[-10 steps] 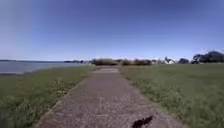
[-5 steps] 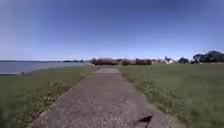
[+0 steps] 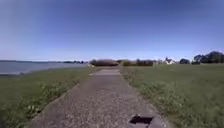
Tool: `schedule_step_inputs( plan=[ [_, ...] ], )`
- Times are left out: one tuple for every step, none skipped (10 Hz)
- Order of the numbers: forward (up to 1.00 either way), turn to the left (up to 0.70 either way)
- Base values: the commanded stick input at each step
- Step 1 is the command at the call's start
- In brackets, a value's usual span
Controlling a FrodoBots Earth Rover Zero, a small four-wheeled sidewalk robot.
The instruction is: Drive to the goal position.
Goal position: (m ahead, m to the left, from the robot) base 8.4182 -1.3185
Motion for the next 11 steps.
schedule_step_inputs(
  plan=[
    [0.85,0.0],
    [0.85,0.0],
    [0.85,0.0],
    [0.85,0.0],
    [0.85,0.0],
    [0.85,0.0],
    [0.85,0.0],
    [0.85,0.0],
    [0.85,0.0],
    [0.85,0.0],
    [0.85,0.0]
  ],
)
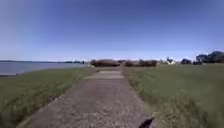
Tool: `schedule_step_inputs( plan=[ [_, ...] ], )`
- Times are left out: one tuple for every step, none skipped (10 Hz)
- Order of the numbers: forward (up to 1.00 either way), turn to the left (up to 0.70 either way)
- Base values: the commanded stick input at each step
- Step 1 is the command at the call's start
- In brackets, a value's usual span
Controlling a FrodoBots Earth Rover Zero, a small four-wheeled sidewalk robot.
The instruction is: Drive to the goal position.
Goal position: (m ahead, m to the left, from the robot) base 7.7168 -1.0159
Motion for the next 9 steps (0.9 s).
schedule_step_inputs(
  plan=[
    [0.85,0.0],
    [0.85,0.0],
    [0.85,0.0],
    [0.85,0.0],
    [0.85,0.0],
    [0.85,0.0],
    [0.85,0.0],
    [0.85,0.0],
    [0.85,0.0]
  ],
)
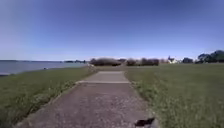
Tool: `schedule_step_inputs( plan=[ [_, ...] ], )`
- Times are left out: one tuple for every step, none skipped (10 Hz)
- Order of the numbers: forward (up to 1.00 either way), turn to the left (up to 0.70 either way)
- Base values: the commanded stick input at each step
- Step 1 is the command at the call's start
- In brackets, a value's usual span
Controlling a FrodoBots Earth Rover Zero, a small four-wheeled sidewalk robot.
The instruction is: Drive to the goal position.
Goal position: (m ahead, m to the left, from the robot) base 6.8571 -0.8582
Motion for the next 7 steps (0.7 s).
schedule_step_inputs(
  plan=[
    [0.85,0.0],
    [0.85,0.0],
    [0.85,0.0],
    [0.85,0.0],
    [0.85,0.0],
    [0.85,0.0],
    [0.85,0.0]
  ],
)
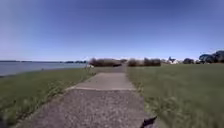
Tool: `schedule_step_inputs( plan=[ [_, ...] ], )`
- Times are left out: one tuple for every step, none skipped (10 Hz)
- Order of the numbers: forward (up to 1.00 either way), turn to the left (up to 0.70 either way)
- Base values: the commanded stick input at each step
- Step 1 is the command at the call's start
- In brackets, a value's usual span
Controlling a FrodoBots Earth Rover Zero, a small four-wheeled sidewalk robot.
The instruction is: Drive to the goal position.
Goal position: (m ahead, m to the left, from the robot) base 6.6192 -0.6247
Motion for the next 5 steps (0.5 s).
schedule_step_inputs(
  plan=[
    [0.85,0.0],
    [0.85,0.0],
    [0.85,0.0],
    [0.85,0.0],
    [0.85,0.0]
  ],
)
